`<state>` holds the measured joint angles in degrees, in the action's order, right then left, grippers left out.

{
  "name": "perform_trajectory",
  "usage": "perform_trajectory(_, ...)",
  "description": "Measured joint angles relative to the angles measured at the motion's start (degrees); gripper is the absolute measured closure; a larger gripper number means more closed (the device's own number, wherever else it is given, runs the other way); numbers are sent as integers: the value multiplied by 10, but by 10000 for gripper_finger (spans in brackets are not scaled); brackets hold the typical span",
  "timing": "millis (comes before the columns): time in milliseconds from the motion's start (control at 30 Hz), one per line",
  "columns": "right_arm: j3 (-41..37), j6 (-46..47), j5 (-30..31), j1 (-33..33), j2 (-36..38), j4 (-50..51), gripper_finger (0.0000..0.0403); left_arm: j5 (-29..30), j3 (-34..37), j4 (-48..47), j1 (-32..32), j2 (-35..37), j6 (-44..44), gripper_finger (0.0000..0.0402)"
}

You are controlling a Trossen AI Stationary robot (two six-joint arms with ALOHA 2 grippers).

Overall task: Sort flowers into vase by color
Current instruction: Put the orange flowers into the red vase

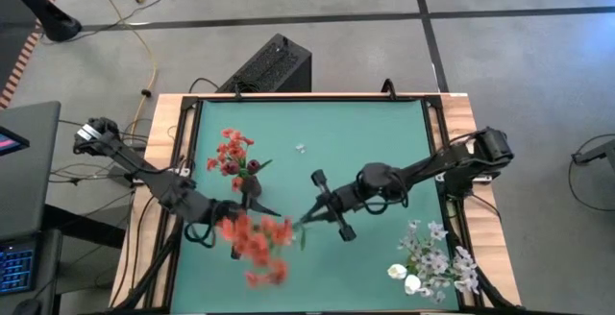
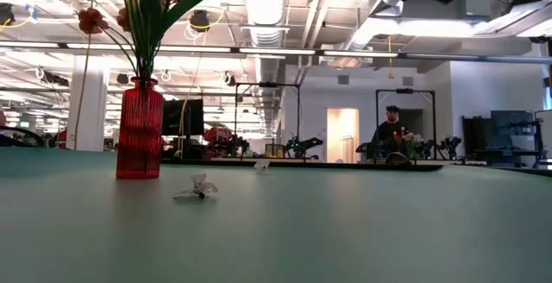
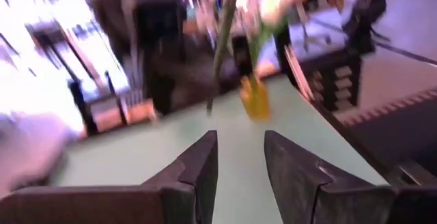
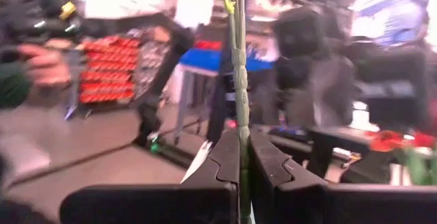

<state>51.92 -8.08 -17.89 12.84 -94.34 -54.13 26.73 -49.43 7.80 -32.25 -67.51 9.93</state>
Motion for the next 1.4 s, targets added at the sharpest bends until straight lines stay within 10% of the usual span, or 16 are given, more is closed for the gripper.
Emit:
perform_trajectory(900, 32, -8, 183, 14, -44, -65, 366, -9, 1, 330, 33, -115, 149, 137)
perform_trajectory(1400, 32, -15, 185, 12, -43, -53, 365, 107, 1, 168, -16, -39, 42, 136)
